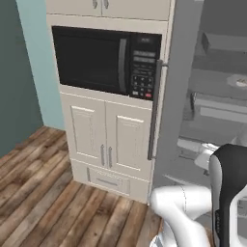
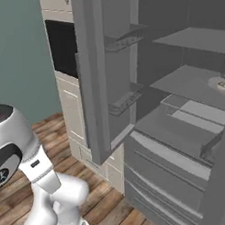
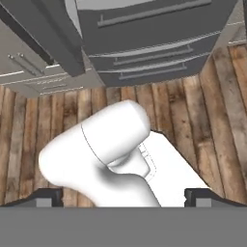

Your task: Place two dumplings into each of the tupperware containers and then place the containers in the fridge.

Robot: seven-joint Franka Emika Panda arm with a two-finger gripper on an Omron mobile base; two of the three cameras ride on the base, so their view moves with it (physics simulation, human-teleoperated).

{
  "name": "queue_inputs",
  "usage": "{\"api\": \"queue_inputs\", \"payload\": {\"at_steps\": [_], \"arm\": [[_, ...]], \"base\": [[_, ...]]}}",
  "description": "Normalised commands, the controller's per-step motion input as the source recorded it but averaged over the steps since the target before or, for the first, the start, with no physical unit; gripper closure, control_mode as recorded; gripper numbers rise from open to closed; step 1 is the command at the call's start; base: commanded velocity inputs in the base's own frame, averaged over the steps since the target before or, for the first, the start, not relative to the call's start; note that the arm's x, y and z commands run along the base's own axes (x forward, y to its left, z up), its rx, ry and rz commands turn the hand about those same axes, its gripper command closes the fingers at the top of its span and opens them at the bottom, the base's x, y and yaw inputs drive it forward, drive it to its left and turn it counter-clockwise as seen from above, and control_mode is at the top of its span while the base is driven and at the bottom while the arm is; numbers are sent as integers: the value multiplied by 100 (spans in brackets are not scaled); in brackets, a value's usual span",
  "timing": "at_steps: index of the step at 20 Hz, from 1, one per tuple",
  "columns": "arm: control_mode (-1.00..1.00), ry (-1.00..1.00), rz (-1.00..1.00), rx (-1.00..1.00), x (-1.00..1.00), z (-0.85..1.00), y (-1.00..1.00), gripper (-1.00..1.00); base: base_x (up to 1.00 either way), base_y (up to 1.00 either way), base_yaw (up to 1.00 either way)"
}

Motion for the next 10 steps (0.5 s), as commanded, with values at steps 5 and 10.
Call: {"api": "queue_inputs", "payload": {"at_steps": [5,10], "arm": [[100,0,0,0,0,0,0,-100],[100,0,0,0,0,0,0,-100]], "base": [[0,66,67],[1,56,69]]}}
